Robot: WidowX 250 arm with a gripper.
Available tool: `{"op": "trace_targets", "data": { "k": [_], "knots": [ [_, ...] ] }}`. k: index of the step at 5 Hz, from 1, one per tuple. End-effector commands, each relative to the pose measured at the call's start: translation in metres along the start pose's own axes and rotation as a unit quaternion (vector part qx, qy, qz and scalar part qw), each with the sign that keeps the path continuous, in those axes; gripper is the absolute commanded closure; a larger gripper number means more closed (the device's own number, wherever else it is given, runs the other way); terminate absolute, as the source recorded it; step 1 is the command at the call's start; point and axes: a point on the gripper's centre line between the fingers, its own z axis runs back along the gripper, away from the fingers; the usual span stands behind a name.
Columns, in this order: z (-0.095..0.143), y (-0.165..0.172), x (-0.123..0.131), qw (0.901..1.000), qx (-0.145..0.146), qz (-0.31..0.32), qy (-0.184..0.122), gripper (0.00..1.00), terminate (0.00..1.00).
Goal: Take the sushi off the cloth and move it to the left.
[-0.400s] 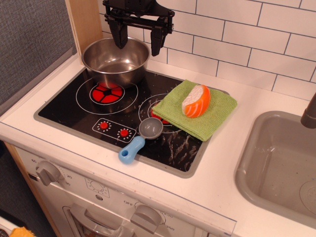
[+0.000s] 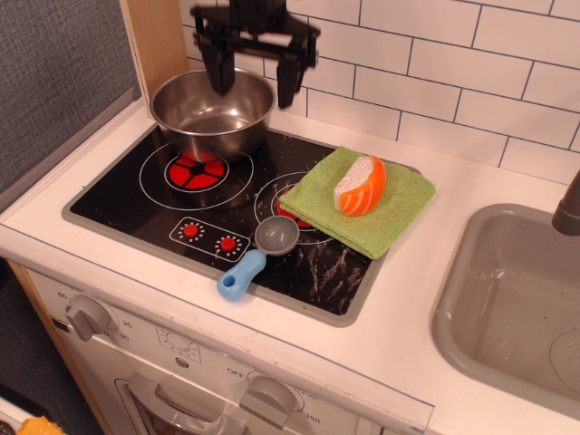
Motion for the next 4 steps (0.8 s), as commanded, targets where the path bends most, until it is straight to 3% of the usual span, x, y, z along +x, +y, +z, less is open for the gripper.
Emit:
{"op": "trace_targets", "data": {
  "k": [1,2,4],
  "knots": [
    [0.002,-0.061,-0.011,0.9969,-0.011,-0.076,-0.017,0.00,0.00],
    [-0.010,-0.083,-0.011,0.9940,-0.019,-0.107,-0.009,0.00,0.00],
    [-0.037,-0.095,-0.006,0.9928,-0.027,-0.115,0.016,0.00,0.00]
  ]
}}
